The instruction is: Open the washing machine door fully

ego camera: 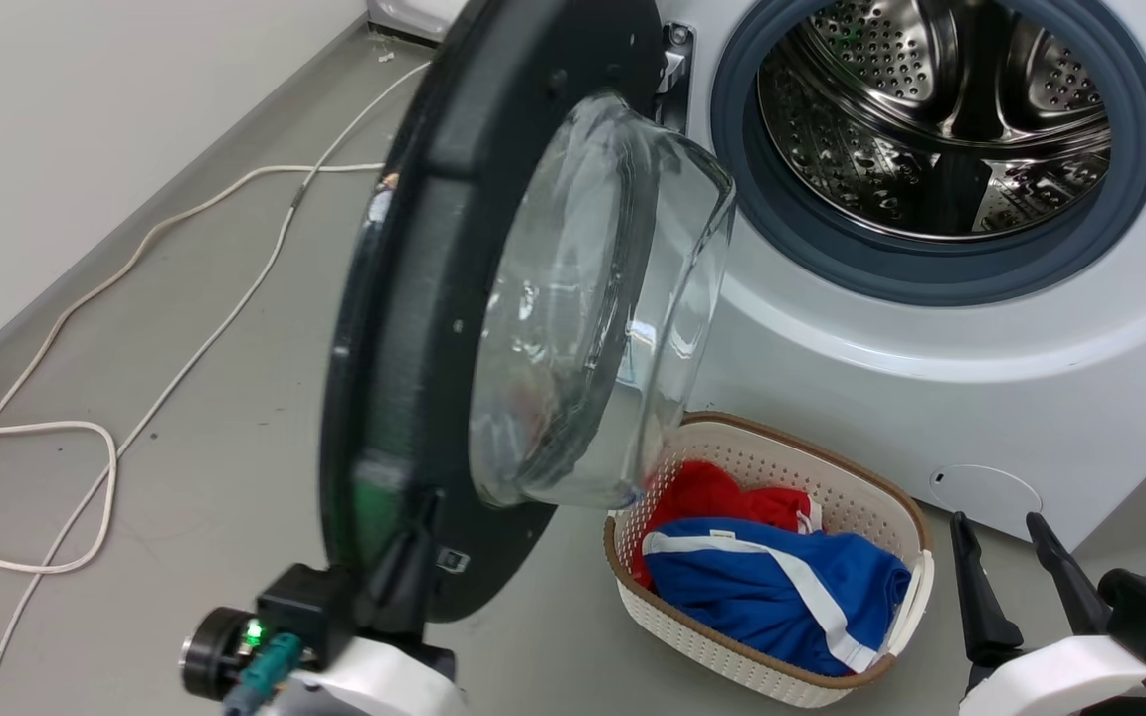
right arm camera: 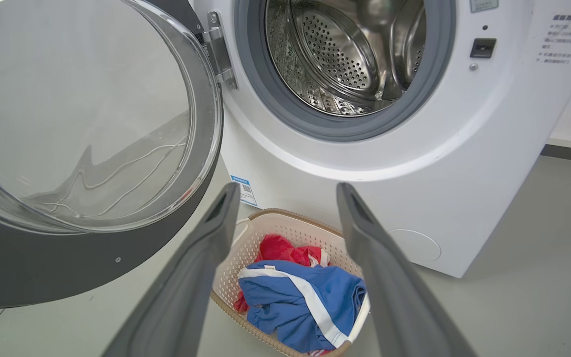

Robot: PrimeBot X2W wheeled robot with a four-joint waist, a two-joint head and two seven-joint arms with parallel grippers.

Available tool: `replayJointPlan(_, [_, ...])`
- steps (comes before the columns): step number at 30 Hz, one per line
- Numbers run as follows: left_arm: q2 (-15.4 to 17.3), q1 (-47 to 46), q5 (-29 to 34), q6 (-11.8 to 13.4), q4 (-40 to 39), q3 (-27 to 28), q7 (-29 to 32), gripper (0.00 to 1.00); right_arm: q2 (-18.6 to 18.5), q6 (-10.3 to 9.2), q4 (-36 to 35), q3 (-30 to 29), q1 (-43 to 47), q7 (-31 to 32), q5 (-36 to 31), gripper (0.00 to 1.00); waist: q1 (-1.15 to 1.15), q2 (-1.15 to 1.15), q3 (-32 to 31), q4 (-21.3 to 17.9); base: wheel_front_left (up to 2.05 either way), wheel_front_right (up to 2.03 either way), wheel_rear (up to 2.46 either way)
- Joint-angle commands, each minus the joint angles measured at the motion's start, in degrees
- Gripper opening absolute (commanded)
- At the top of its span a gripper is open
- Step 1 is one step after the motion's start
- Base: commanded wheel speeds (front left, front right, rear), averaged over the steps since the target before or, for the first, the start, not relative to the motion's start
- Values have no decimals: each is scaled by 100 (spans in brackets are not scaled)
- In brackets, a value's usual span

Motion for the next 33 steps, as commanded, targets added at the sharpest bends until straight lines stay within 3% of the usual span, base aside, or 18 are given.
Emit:
replayJointPlan(1, [81, -43, -48, 54, 55, 132, -47, 0, 5, 1, -25, 5, -40, 14, -13, 100, 0, 0, 11, 0, 0, 0, 0])
replayJointPlan(16, [755, -805, -882, -201, 1336, 1580, -559, 0, 4, 1, -92, 12, -253, 93, -82, 100, 0, 0, 368, -450, 0, 0, 0])
replayJointPlan(26, [1211, -1583, -1318, -648, 2759, 2100, -645, 0, 5, 1, -77, 40, -378, 113, -86, 100, 0, 0, 544, -705, 0, 0, 0])
replayJointPlan(33, [1321, -1954, -1436, -886, 3501, 2235, -748, 0, 5, 1, -58, 18, -413, 95, -86, 100, 0, 0, 595, -789, 0, 0, 0])
